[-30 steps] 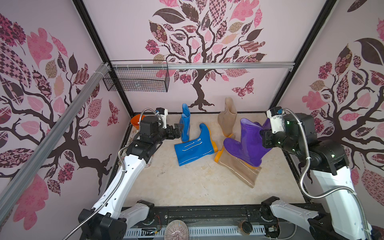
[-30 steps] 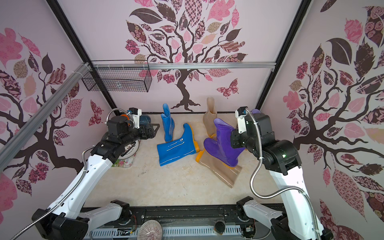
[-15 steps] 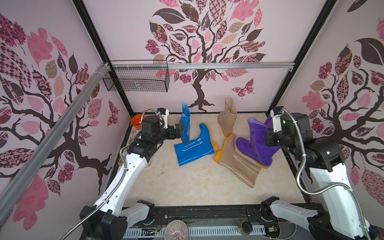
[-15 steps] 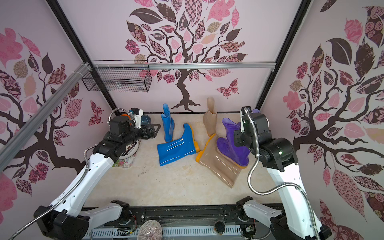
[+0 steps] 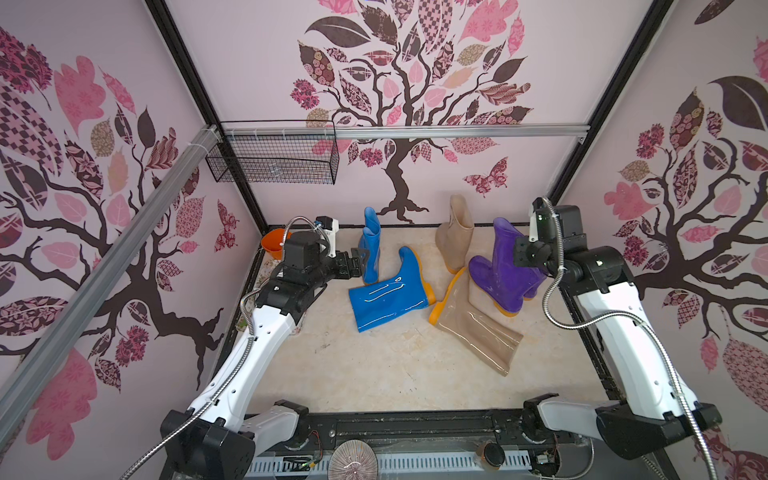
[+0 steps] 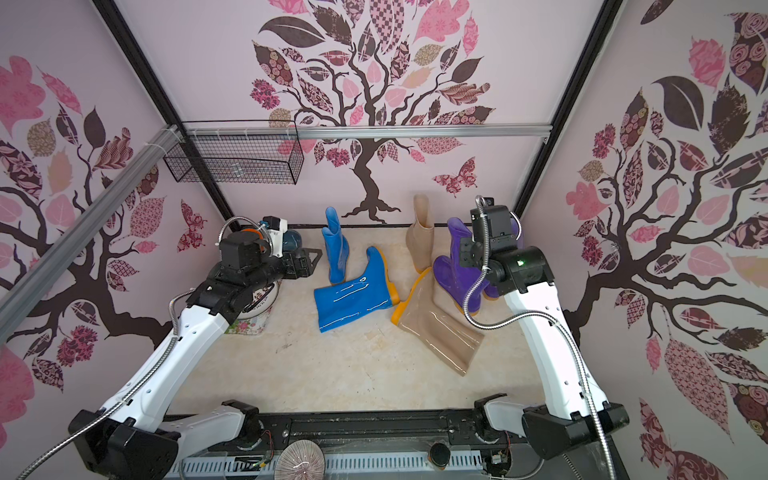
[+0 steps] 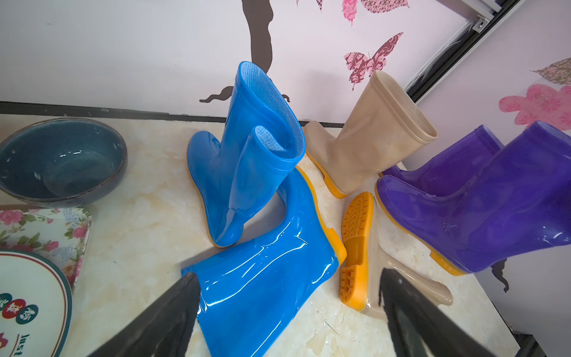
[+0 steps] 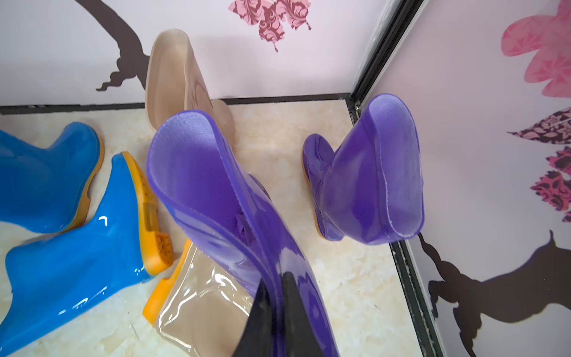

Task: Match and arrange rain boots in pairs
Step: Pair a pair of rain boots at the corner of the board.

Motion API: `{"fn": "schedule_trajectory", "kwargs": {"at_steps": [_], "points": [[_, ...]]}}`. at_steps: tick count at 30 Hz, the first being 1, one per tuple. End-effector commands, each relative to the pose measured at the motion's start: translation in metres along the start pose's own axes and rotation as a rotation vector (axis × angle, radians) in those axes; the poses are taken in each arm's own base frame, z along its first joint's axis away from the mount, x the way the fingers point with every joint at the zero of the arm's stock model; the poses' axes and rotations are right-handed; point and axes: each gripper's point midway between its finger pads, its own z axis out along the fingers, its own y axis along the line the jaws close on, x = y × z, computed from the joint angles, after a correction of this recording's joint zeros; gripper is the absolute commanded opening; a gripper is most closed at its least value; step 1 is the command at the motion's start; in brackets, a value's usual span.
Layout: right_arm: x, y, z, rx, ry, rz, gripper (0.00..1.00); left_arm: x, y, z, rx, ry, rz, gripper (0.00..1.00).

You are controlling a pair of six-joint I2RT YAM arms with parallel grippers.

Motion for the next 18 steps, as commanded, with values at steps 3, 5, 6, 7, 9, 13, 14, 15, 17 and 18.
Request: {"fn": "schedule_trajectory", "kwargs": {"at_steps": [3,5,6,7,9,13,14,15,17,18], "points": [[-0.054,-0.009,0.016,0.044,-0.159,0.131,0.0,0.002,0.002,0.009,-0.009,0.019,0.021,0.94],[-0.06,-0.009,0.024,0.041,-0.178,0.145,0.0,0.002,0.003,0.01,-0.013,0.021,0.029,0.94],[-0.063,-0.009,0.028,0.04,-0.19,0.152,0.0,0.002,0.005,0.011,-0.02,0.022,0.034,0.94],[-0.065,-0.009,0.033,0.041,-0.194,0.16,0.0,0.002,0.006,0.012,-0.025,0.026,0.036,0.94],[-0.069,-0.011,0.044,0.045,-0.201,0.177,0.0,0.002,0.006,0.014,-0.03,0.03,0.045,0.94],[-0.075,-0.014,0.06,0.062,-0.196,0.177,0.0,-0.003,0.008,0.016,-0.045,0.031,0.065,0.94],[-0.076,-0.015,0.063,0.068,-0.196,0.174,0.0,-0.004,0.009,0.017,-0.048,0.031,0.07,0.94],[-0.077,-0.017,0.066,0.071,-0.196,0.177,0.0,-0.004,0.009,0.017,-0.053,0.033,0.075,0.94],[-0.075,-0.02,0.073,0.068,-0.183,0.193,0.0,-0.005,0.01,0.019,-0.057,0.033,0.08,0.94],[-0.073,-0.021,0.077,0.066,-0.177,0.201,0.0,-0.006,0.01,0.019,-0.056,0.034,0.081,0.94]]}}
